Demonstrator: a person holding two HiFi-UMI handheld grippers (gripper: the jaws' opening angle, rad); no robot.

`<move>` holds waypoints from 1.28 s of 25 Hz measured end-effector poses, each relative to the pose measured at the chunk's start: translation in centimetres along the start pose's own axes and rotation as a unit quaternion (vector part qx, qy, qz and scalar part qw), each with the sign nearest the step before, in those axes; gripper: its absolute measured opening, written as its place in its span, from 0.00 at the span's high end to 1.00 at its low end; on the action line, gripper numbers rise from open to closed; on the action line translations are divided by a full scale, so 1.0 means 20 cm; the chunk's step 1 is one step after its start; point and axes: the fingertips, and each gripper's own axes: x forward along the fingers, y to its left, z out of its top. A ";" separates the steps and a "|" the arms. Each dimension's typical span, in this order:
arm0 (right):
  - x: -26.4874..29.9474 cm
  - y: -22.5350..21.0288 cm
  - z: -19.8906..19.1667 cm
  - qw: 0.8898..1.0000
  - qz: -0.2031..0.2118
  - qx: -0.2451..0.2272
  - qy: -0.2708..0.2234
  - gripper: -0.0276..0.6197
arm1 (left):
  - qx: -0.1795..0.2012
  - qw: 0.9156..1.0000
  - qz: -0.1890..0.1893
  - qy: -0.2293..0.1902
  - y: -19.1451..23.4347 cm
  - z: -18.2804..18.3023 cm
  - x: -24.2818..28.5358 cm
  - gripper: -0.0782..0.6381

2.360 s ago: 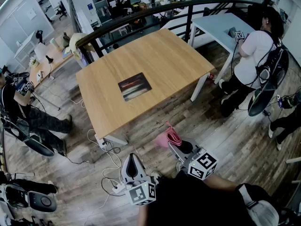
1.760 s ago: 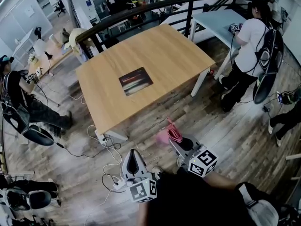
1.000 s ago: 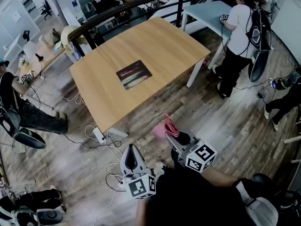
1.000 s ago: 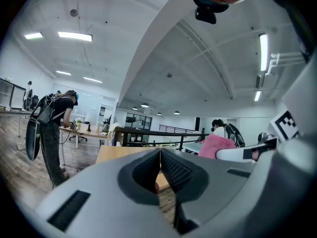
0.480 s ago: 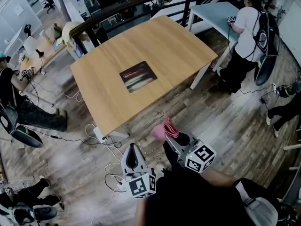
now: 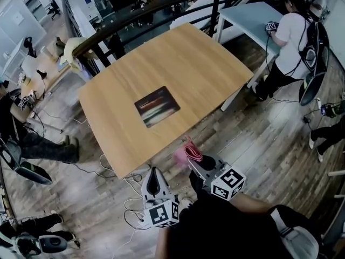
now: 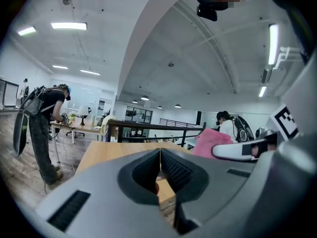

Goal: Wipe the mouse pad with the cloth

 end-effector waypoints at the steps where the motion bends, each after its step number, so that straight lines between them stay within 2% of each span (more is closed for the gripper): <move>1: 0.03 -0.05 0.02 1.000 0.003 0.002 0.000 0.86 | 0.000 1.000 0.001 0.001 -0.01 0.01 0.06 0.86; 11: 0.28 -0.41 0.24 1.000 0.029 0.003 0.011 0.86 | 0.009 1.000 0.026 0.009 -0.07 0.14 0.53 0.86; 17: 0.42 -0.56 0.27 0.999 0.040 0.015 0.021 0.86 | 0.003 0.999 0.047 0.022 -0.03 0.12 0.70 0.86; 24: 0.54 -0.62 0.26 0.998 0.038 0.022 0.037 0.86 | -0.009 0.997 0.062 0.041 0.06 0.09 0.79 0.86; 27: 0.63 -0.64 0.24 0.998 0.032 0.024 0.044 0.86 | -0.014 0.997 0.060 0.056 0.13 0.05 0.85 0.86; 32: 0.78 -0.65 0.18 0.998 0.016 0.022 0.060 0.86 | -0.015 0.995 0.034 0.091 0.27 -0.06 0.99 0.86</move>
